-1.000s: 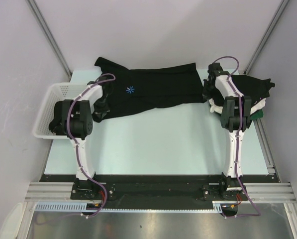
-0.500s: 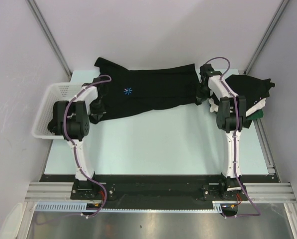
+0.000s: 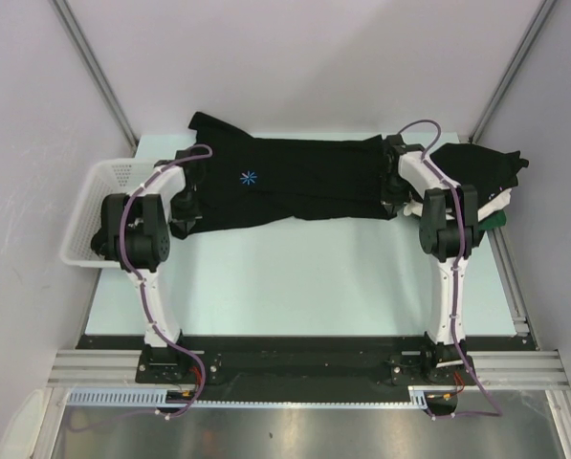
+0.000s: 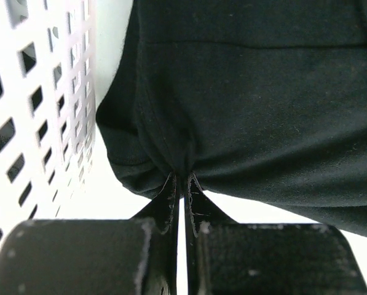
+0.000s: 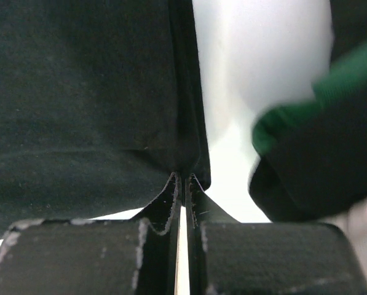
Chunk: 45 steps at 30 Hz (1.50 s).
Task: Fold and stack the t-shirts
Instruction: Fold the flattened tshirt in 1/3 of the way
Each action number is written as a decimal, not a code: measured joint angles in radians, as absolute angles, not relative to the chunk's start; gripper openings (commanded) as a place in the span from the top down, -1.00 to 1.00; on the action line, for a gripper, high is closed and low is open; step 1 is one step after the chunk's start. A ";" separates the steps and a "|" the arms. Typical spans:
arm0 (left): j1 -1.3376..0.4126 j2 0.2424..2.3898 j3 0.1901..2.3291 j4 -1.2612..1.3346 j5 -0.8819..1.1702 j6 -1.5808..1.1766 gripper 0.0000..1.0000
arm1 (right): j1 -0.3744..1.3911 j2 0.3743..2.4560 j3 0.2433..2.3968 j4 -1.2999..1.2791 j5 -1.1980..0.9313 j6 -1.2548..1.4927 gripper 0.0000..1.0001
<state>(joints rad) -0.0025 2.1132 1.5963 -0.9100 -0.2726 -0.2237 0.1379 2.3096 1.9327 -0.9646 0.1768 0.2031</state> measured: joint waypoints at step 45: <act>0.022 1.888 1.388 -0.941 -0.266 -0.175 1.00 | 0.052 2.137 1.645 -0.866 0.202 0.206 1.00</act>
